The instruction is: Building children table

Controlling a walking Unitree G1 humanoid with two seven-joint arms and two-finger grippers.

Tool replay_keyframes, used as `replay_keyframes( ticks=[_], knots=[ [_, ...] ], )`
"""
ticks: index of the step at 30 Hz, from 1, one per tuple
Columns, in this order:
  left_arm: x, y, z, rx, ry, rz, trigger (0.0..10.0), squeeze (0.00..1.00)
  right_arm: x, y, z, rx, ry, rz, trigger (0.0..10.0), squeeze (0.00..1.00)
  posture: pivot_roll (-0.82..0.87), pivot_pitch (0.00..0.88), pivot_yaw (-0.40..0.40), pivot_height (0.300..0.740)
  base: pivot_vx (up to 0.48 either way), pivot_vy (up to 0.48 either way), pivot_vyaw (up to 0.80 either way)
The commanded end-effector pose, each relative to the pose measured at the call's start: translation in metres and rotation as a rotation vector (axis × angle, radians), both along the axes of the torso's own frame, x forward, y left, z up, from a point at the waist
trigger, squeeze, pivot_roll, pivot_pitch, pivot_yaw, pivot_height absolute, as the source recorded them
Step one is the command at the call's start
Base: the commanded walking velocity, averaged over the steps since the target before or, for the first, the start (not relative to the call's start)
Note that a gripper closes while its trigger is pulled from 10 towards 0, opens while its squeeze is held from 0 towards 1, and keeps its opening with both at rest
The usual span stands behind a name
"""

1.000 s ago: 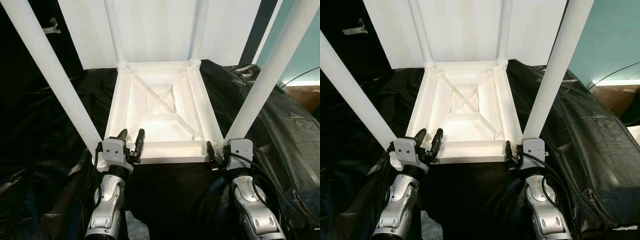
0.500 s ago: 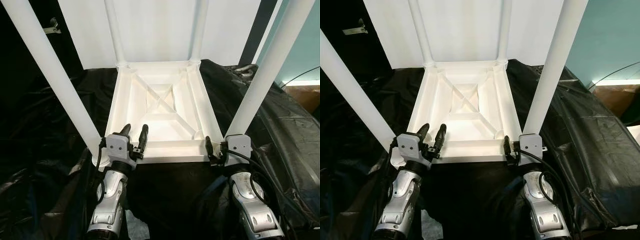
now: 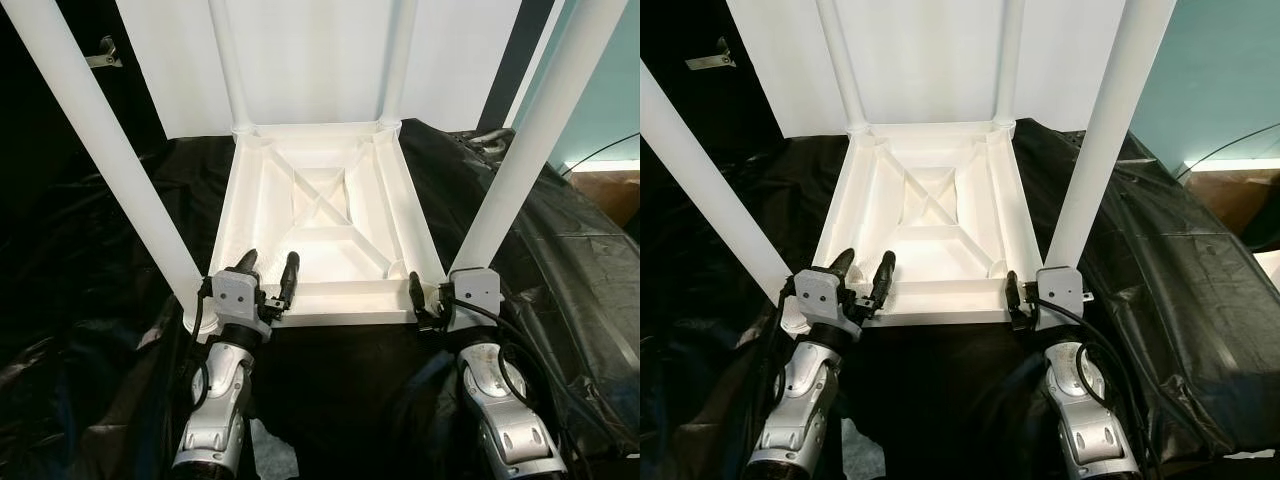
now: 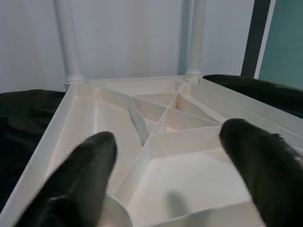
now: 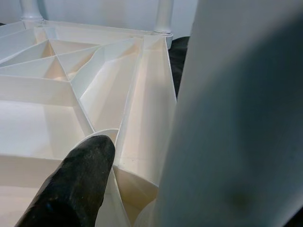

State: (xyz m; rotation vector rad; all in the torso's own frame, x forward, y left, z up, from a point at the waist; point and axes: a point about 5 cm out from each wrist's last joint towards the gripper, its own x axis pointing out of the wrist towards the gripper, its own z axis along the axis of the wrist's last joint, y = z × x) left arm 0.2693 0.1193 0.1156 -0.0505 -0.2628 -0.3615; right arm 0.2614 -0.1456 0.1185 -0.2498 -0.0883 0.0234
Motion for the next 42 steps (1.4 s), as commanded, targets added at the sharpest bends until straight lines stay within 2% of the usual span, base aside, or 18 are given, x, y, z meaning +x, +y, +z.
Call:
replay_keyframes(
  ticks=[1, 2, 3, 4, 5, 6, 12, 15, 23, 32, 36, 37, 42],
  knots=[
    [-0.002, 0.0, -0.003, -0.001, 0.003, 0.021, 10.0, 1.0, 0.001, 0.006, 0.005, -0.005, -0.018, 0.027, 10.0, 0.0, -0.04, 0.028, 0.01, 0.74, 0.0, 0.0, 0.0],
    [-0.002, 0.0, -0.003, -0.001, 0.003, 0.021, 10.0, 1.0, 0.001, 0.006, 0.005, -0.005, -0.018, 0.027, 10.0, 0.0, -0.04, 0.028, 0.01, 0.74, 0.0, 0.0, 0.0],
    [-0.003, 0.0, -0.003, -0.001, 0.003, 0.022, 10.0, 0.93, 0.0, 0.005, 0.005, -0.005, -0.017, 0.025, 10.0, 0.0, -0.04, 0.029, 0.01, 0.74, 0.0, 0.0, 0.0],
    [-0.003, 0.0, -0.003, -0.001, 0.003, 0.022, 10.0, 0.93, 0.0, 0.005, 0.005, -0.005, -0.017, 0.025, 10.0, 0.0, -0.04, 0.029, 0.01, 0.74, 0.0, 0.0, 0.0],
    [-0.003, 0.0, -0.003, 0.0, 0.003, 0.027, 10.0, 0.03, -0.001, 0.005, 0.004, -0.006, -0.014, 0.02, 10.0, 0.0, -0.04, 0.03, 0.009, 0.74, 0.0, 0.0, 0.0],
    [-0.004, 0.001, -0.003, -0.001, 0.003, 0.033, 10.0, 0.0, -0.004, 0.003, 0.003, -0.006, -0.011, 0.01, 10.0, 0.0, -0.04, 0.031, 0.008, 0.74, 0.0, 0.0, 0.0],
    [-0.007, 0.003, -0.003, -0.007, 0.005, 0.049, 10.0, 0.0, -0.014, -0.003, 0.001, -0.008, -0.005, -0.027, 10.0, 0.0, -0.04, 0.036, 0.008, 0.74, 0.0, 0.0, 0.0],
    [-0.014, 0.007, -0.004, -0.006, 0.012, 0.063, 10.0, 0.0, -0.026, -0.013, 0.0, -0.013, -0.002, -0.067, 10.0, 0.0, -0.04, 0.041, 0.008, 0.74, 0.0, 0.0, 0.0],
    [-0.018, 0.015, -0.003, -0.002, 0.012, 0.101, 10.0, 0.0, -0.04, -0.024, 0.002, 0.001, 0.02, -0.068, 10.0, 0.0, -0.04, 0.043, 0.009, 0.74, 0.0, 0.0, 0.0],
    [-0.024, 0.023, -0.002, 0.018, 0.001, 0.131, 10.0, 0.0, -0.052, -0.024, 0.005, -0.015, 0.032, -0.038, 10.0, 0.0, -0.05, 0.045, 0.007, 0.74, 0.0, 0.0, 0.0],
    [-0.028, 0.025, -0.003, 0.027, 0.001, 0.139, 10.0, 0.0, -0.057, -0.024, 0.006, -0.027, 0.05, 0.021, 10.0, 0.0, -0.05, 0.044, 0.005, 0.74, 0.0, 0.0, 0.0],
    [-0.03, 0.027, -0.004, 0.032, 0.004, 0.146, 10.0, 0.0, -0.058, -0.019, 0.007, -0.032, 0.063, 0.078, 10.0, 0.0, -0.05, 0.044, 0.003, 0.74, 0.0, 0.0, 0.0],
    [-0.032, 0.029, -0.005, 0.041, 0.008, 0.156, 10.0, 0.0, -0.058, -0.011, 0.004, -0.023, 0.1, 0.14, 10.0, 0.0, -0.04, 0.045, 0.0, 0.74, 0.0, 0.0, 0.0]
  ],
)
